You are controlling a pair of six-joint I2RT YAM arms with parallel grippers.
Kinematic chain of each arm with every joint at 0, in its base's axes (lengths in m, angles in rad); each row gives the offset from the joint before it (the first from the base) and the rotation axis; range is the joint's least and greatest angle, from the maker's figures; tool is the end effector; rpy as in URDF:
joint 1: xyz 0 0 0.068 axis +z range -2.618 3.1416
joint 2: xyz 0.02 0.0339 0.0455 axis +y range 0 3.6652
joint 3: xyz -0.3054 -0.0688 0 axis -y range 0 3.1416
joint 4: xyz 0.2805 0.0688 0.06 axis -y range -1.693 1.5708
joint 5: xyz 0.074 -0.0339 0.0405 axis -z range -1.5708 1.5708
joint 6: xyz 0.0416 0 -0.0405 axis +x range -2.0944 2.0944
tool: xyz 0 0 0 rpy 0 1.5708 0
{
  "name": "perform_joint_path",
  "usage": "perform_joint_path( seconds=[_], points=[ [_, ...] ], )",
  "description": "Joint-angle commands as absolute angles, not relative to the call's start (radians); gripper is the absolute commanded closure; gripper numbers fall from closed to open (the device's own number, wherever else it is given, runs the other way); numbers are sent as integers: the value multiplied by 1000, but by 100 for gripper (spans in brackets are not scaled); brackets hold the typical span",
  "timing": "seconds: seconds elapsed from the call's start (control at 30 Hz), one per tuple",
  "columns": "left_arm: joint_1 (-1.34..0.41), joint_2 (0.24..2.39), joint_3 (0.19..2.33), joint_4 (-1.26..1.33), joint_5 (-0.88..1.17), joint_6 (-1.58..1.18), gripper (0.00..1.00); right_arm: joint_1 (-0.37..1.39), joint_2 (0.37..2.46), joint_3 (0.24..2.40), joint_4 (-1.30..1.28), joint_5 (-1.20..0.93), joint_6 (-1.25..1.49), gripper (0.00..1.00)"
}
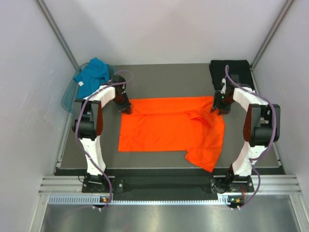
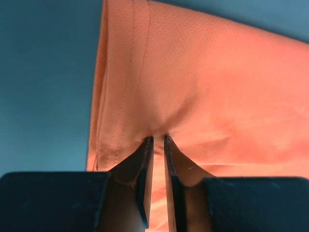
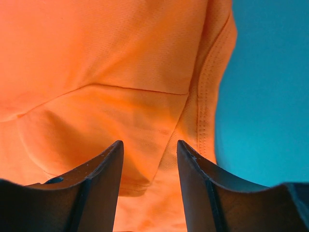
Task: Fold and stack the t-shirts
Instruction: Fold the tshirt
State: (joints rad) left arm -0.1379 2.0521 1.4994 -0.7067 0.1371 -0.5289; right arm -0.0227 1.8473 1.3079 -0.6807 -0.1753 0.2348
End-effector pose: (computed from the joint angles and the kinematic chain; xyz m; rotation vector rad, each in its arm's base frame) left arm 0.4617 -0.0698 0.1783 -0.5278 2.8246 -0.3340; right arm 0.4144 -0.0022 0.2067 0.3159 2.7792 0.2968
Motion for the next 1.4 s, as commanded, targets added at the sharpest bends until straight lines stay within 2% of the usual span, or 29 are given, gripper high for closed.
perform_joint_path(
  seconds=[0.0, 0.2, 0.37, 0.5, 0.87, 1.0, 1.13, 1.3, 1.37],
  points=[
    [-140, 1961, 1464, -712, 78, -518, 77, -14, 1777, 1305, -710, -129, 206, 52],
    [-166, 1849, 1422, -733, 86, -525, 72, 77, 1726, 1292, -727, -156, 230, 50],
    [-187, 1830, 1390, -698, 179, -540, 76, 41, 1706, 1200, -663, -296, 282, 50],
    [-262, 1830, 1414, -695, 210, -520, 78, 89, 1625, 1160, -609, -357, 256, 49],
    [-313, 1850, 1397, -661, 249, -537, 78, 379, 1604, 1144, -523, -229, 227, 42],
    [-313, 1847, 1396, -667, 245, -529, 78, 436, 1739, 1245, -525, -88, 247, 52],
    [-313, 1833, 1397, -678, 232, -523, 78, 508, 1827, 1354, -554, 49, 154, 55],
    [-313, 1821, 1390, -690, 212, -508, 78, 532, 1928, 1483, -644, 202, 83, 68],
    [-313, 1822, 1385, -690, 215, -509, 78, 535, 1940, 1499, -663, 224, 74, 70]
  ],
)
